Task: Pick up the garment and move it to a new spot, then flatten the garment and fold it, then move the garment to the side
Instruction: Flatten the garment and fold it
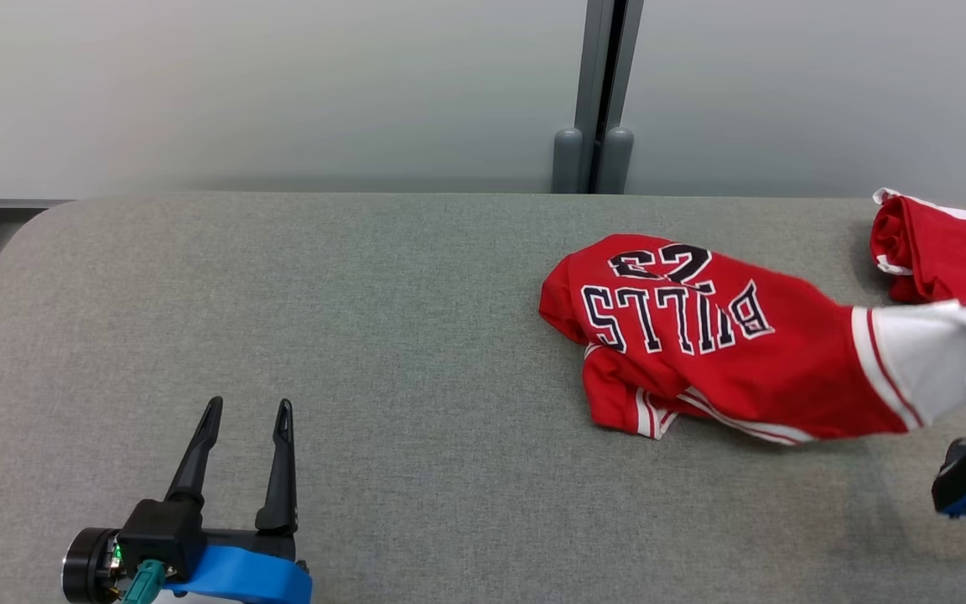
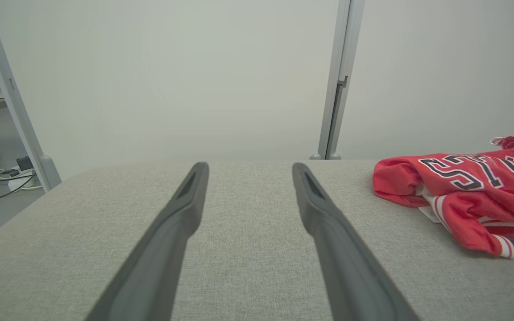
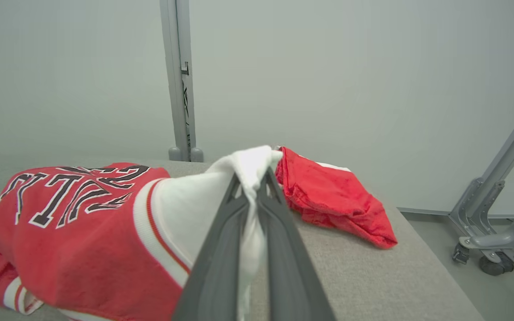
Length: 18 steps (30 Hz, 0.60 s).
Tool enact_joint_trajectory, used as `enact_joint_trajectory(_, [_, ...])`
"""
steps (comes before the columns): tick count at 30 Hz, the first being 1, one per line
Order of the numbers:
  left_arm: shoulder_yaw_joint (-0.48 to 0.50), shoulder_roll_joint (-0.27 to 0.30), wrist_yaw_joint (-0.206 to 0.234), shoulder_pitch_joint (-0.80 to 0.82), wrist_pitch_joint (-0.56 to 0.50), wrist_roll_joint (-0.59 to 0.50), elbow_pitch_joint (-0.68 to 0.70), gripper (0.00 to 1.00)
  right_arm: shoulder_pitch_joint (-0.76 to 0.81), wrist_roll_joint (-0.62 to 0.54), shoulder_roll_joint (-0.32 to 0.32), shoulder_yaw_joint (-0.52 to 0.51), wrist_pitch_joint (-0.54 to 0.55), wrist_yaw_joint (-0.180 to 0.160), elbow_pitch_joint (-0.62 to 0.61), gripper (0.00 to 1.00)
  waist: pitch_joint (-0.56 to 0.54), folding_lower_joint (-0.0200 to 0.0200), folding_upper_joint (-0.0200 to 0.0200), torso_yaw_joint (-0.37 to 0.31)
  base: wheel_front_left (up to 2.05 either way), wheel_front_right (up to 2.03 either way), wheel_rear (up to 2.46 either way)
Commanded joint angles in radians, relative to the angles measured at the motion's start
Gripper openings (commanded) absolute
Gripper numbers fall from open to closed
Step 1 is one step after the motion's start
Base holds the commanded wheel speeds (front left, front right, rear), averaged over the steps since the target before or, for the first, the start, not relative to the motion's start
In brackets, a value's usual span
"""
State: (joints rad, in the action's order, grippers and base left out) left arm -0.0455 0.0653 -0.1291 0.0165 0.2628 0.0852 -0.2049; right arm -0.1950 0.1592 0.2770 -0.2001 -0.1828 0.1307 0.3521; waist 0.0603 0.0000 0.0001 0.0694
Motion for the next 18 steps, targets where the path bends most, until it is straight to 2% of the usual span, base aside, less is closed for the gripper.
enact_joint_trajectory(1, [0.004,0.001,-0.002,-0.004,0.003,-0.002,0.003,1.0,-0.017,-0.006,0.01,0.003,0.006,0.0,-0.018,0.0,0.0,0.0,-0.0001,0.001,0.0,0.0,0.0])
enact_joint_trajectory(5, [0.005,0.0,-0.002,0.001,0.003,0.001,-0.001,1.0,-0.046,-0.01,0.008,0.028,0.034,0.0,-0.085,0.0,-0.003,0.0,-0.0001,0.007,0.0,0.0,0.0])
enact_joint_trajectory(10, [0.003,-0.003,-0.002,0.007,0.003,0.005,-0.002,1.0,-0.091,0.002,-0.032,0.104,0.057,0.0,-0.132,0.0,-0.005,0.0,-0.0001,0.022,0.0,0.0,0.0])
enact_joint_trajectory(18, [-0.001,-0.007,-0.002,0.012,0.003,0.01,-0.002,1.0,-0.204,0.038,-0.145,0.3,0.039,0.0,-0.054,0.0,-0.008,0.0,-0.0001,0.074,0.0,0.0,0.0])
